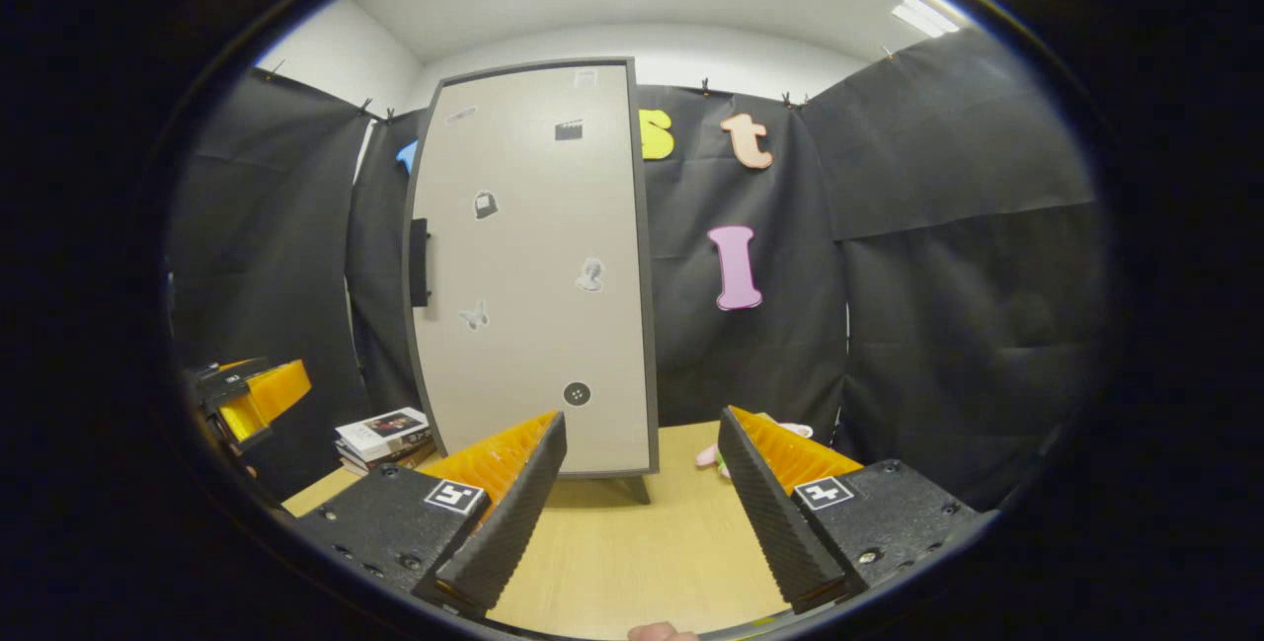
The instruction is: Open the cabinet door with the right hand, grasp the bottle in the cabinet with the left hand and place it on the coaster, then close the cabinet door with the right hand.
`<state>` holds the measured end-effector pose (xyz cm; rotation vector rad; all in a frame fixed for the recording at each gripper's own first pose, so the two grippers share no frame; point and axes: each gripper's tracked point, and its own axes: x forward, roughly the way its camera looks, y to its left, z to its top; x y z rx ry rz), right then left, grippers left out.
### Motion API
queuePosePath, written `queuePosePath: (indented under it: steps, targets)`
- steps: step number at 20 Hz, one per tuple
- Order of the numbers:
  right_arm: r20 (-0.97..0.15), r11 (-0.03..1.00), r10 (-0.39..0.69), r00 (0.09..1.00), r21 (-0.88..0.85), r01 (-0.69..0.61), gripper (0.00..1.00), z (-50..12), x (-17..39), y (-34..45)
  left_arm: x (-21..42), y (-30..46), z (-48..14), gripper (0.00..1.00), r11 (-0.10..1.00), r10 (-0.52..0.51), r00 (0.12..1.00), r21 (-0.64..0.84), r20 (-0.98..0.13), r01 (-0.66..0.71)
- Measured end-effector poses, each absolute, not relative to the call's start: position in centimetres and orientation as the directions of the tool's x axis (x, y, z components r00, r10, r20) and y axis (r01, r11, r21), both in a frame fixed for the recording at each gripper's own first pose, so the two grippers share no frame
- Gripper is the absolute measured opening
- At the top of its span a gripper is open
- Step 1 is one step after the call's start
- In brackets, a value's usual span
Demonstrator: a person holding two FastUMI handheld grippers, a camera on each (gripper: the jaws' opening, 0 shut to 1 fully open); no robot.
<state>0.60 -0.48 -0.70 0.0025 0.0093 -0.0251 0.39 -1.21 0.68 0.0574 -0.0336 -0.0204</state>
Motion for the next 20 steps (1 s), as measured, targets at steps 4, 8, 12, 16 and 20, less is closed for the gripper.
queuePosePath:
  steps: [4,8,12,16,20]
  targets:
    - [-0.010,1.000,-0.013,1.000,-0.004,0.013,0.95,-0.6,0.9,0.0,0.4,-1.1,0.7,0.95,0.998,-0.017,0.999,0.058,0.036,0.015]
    - [-0.008,1.000,-0.002,1.000,-0.008,0.002,0.95,-0.6,1.2,0.4,0.4,-1.0,0.8,0.95,0.998,-0.013,0.999,0.057,0.038,0.011]
    - [-0.006,1.000,0.004,1.000,-0.014,-0.004,0.95,-0.5,1.4,0.7,0.5,-0.9,0.9,0.95,0.998,-0.014,0.999,0.057,0.041,0.012]
    - [-0.004,1.000,0.012,1.000,-0.018,-0.012,0.95,-0.3,1.9,1.0,0.7,-1.0,0.9,0.95,0.998,-0.017,0.999,0.059,0.041,0.015]
    - [-0.006,0.999,0.030,1.000,-0.021,-0.031,0.95,-0.2,2.4,1.7,0.7,-0.8,0.9,0.95,0.998,-0.016,0.999,0.057,0.040,0.014]
